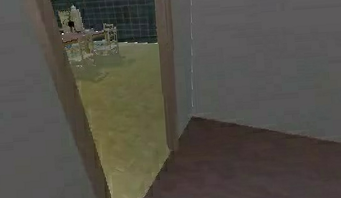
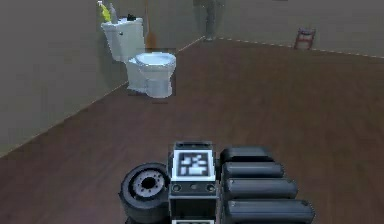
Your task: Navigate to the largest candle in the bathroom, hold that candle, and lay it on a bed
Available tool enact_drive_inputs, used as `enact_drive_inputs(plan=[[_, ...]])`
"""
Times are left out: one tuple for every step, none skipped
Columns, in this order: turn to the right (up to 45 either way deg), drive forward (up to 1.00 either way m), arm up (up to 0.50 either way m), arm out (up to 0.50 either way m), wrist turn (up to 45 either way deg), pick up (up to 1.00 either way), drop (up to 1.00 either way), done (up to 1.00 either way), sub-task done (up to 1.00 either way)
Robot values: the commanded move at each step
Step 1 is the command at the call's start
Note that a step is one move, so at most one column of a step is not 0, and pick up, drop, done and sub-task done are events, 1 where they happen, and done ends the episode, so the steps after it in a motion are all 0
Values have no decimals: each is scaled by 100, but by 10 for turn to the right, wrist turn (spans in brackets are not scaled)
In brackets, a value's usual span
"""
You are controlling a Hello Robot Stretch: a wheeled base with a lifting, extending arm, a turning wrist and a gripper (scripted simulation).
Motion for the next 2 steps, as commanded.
enact_drive_inputs(plan=[[0,100,0,0,0,0,0,0,0],[120,0,0,0,0,0,0,0,0]])
